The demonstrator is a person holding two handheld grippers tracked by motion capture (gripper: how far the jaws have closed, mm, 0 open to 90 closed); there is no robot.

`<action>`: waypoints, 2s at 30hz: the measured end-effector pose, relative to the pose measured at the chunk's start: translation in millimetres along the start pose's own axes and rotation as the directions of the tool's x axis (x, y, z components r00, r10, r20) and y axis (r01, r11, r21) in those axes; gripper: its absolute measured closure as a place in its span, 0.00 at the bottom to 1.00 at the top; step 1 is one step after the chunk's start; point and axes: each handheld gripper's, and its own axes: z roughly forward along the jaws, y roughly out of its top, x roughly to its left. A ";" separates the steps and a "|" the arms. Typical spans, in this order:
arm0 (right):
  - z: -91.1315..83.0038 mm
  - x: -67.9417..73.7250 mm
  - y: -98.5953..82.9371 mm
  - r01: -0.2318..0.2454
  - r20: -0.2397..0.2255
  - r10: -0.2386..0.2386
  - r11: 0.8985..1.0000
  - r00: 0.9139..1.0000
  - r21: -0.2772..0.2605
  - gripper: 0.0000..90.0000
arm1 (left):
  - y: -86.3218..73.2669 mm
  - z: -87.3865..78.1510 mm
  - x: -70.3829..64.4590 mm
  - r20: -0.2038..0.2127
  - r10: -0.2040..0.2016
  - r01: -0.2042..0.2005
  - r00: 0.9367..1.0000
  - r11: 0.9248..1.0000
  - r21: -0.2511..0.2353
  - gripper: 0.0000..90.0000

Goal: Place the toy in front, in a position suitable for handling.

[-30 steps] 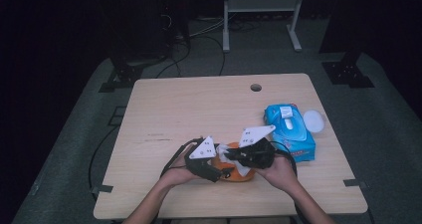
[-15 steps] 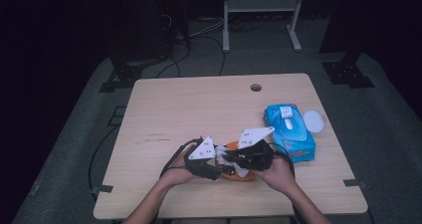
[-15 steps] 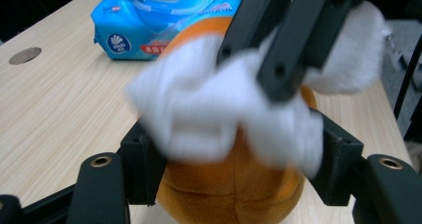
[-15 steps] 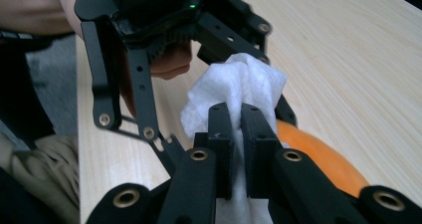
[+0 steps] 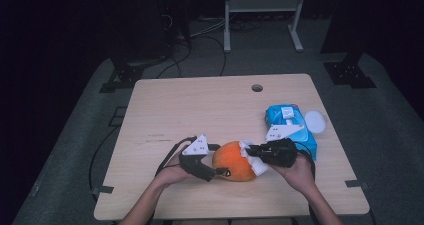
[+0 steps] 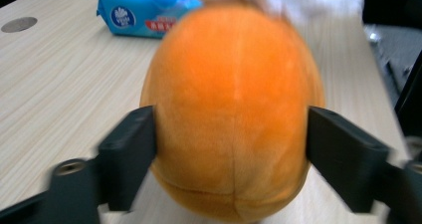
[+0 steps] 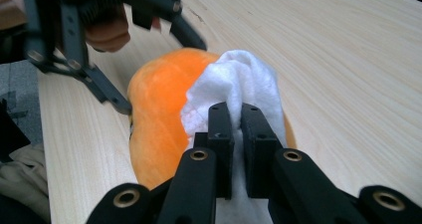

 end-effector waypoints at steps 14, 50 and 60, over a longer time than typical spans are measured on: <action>-4.1 -3.0 -5.2 -0.024 -0.021 0.024 1.000 0.999 0.003 0.93 | -9.7 1.3 0.7 -0.003 0.019 -0.019 1.000 1.000 -0.006 0.36; 0.9 20.3 -12.2 0.077 0.056 -0.077 0.997 0.995 -0.004 0.93 | -21.7 2.6 21.6 -0.017 -0.167 0.167 0.986 0.986 -0.017 0.37; 8.5 -2.2 -5.6 -0.009 0.024 0.010 1.000 1.000 -0.028 0.93 | -16.3 2.1 11.7 -0.005 -0.084 0.084 0.996 0.996 0.003 0.36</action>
